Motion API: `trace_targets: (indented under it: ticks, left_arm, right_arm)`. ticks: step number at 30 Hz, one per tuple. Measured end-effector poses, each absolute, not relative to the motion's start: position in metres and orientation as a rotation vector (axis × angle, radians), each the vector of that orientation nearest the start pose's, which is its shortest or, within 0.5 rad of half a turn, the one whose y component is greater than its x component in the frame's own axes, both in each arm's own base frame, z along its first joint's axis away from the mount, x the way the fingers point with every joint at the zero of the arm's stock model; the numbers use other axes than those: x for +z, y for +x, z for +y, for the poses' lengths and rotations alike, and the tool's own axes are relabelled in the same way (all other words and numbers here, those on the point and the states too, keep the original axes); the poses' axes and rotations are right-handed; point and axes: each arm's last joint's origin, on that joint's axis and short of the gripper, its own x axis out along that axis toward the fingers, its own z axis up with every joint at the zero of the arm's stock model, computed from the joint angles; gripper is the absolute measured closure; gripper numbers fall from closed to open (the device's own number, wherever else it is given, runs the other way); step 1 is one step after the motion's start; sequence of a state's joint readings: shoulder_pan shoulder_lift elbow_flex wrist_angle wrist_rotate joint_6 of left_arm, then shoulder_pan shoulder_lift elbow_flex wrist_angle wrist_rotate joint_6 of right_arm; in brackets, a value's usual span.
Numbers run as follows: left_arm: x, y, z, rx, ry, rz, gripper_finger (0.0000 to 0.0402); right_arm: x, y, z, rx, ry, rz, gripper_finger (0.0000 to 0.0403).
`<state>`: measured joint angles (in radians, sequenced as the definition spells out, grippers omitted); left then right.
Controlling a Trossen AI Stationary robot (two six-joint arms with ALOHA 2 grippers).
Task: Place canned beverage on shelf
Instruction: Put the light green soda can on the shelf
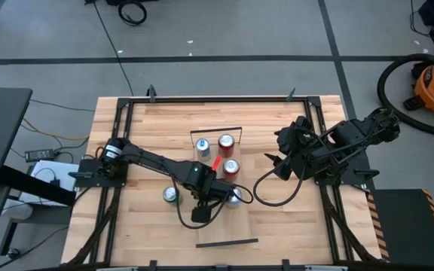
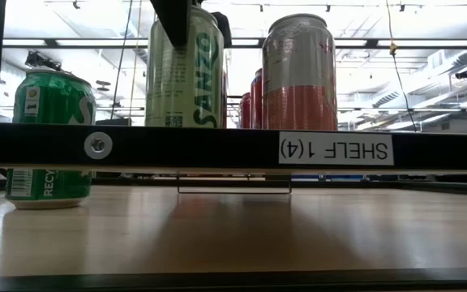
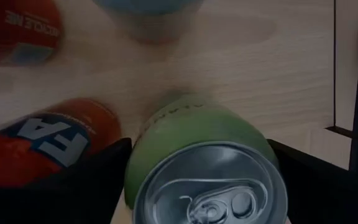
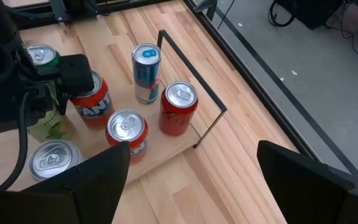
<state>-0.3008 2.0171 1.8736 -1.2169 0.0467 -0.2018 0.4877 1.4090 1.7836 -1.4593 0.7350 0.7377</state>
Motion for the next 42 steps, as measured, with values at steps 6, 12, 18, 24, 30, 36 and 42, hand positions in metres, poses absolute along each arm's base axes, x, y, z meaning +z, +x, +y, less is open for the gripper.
trace_targets:
  ticks: [6,12,18,24,30,36,42]
  left_arm:
    - [0.272,0.386,-0.122,-0.142,-0.01,1.378,0.0018]
    - [0.271,0.381,-0.12,-0.121,-0.01,1.44,0.0017]
    - [0.27,0.376,-0.118,-0.104,-0.009,1.487,0.0017]
    - [0.27,0.378,-0.119,-0.107,-0.016,1.464,0.0017]
    - [0.271,0.383,-0.12,-0.121,-0.002,1.415,0.0017]
    - [0.272,0.386,-0.122,-0.121,0.058,1.366,0.0017]
    - [0.272,0.389,-0.123,-0.128,0.052,1.33,0.0017]
  right_arm:
    - [0.431,0.208,0.088,-0.519,0.06,0.737,0.0041]
    - [0.431,0.208,0.088,-0.518,0.057,0.738,0.0041]
    - [0.431,0.208,0.088,-0.518,0.056,0.738,0.0041]
    - [0.431,0.209,0.089,-0.516,0.061,0.732,0.0041]
    - [0.431,0.209,0.089,-0.516,0.063,0.732,0.0041]
    - [0.431,0.209,0.089,-0.516,0.063,0.732,0.0041]
    - [0.431,0.209,0.089,-0.516,0.062,0.733,0.0041]
